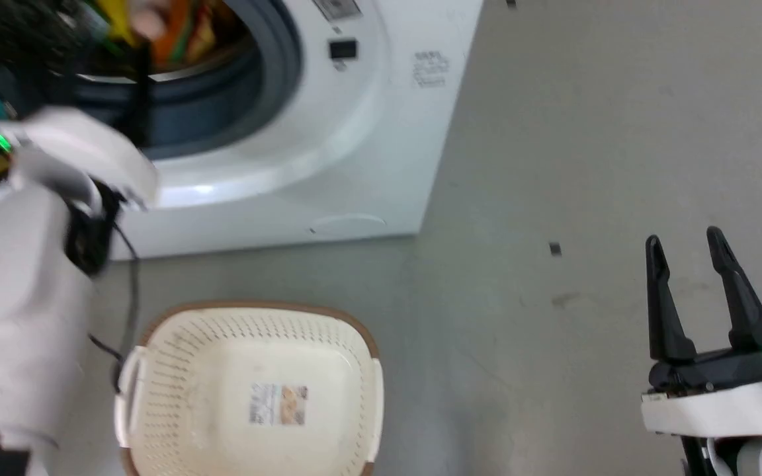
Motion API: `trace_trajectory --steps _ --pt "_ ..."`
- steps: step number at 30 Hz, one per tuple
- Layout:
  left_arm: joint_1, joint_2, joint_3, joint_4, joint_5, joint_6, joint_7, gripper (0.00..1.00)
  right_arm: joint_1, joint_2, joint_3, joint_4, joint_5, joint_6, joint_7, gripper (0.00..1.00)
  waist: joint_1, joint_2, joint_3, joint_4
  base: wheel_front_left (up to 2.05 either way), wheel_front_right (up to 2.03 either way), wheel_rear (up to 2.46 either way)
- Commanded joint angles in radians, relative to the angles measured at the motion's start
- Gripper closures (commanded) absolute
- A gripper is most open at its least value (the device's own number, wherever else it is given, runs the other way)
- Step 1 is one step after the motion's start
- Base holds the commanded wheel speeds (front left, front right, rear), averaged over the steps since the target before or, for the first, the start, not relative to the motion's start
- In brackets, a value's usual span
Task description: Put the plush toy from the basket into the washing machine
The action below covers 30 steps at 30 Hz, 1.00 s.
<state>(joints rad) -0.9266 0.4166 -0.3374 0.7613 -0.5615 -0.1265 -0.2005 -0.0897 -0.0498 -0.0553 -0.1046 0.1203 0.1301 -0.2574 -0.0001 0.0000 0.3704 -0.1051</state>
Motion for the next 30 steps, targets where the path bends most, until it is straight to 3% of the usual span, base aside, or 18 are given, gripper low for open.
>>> trace_trajectory --steps 1,4,8,15,16,21,30 --pt "0.028 -0.004 -0.003 -0.010 -0.005 -0.004 -0.009 0.00 0.012 0.000 -0.003 0.002 -0.005 0.001 -0.004 0.00 0.0001 0.0000 -0.100 0.074 0.00 0.00 0.00" --pt "0.150 -0.013 -0.012 -0.088 -0.013 0.002 -0.025 0.00 0.037 0.000 -0.004 0.010 -0.009 0.001 -0.004 0.00 0.0001 0.0000 -0.159 0.097 0.00 0.00 0.00" --pt "0.328 -0.032 -0.009 -0.229 -0.026 0.049 -0.041 0.00 0.069 0.000 0.007 0.016 -0.030 0.001 -0.004 0.00 0.0001 0.0000 -0.230 0.120 0.00 0.00 0.00" --pt "0.641 -0.042 0.000 -0.506 -0.016 0.186 -0.052 0.00 0.135 0.000 0.009 0.019 -0.035 0.001 -0.004 0.00 0.0001 0.0000 -0.314 0.148 0.00 0.00 0.00" --pt "0.746 -0.064 0.001 -0.570 -0.045 0.228 -0.032 0.00 0.163 0.000 0.007 0.025 -0.030 0.001 -0.004 0.00 0.0001 0.0000 -0.337 0.161 0.00 0.00 0.00" --pt "0.873 -0.068 -0.031 -0.620 -0.017 0.278 -0.034 0.00 0.204 0.000 0.024 0.050 -0.007 0.001 -0.004 0.00 0.0001 0.0000 -0.372 0.163 0.00 0.00 0.00" --pt "0.971 -0.074 -0.053 -0.654 0.076 0.317 -0.058 0.00 0.234 0.000 0.029 0.066 0.003 0.001 -0.004 0.00 0.0001 0.0000 -0.390 0.166 0.00 0.00 0.00"
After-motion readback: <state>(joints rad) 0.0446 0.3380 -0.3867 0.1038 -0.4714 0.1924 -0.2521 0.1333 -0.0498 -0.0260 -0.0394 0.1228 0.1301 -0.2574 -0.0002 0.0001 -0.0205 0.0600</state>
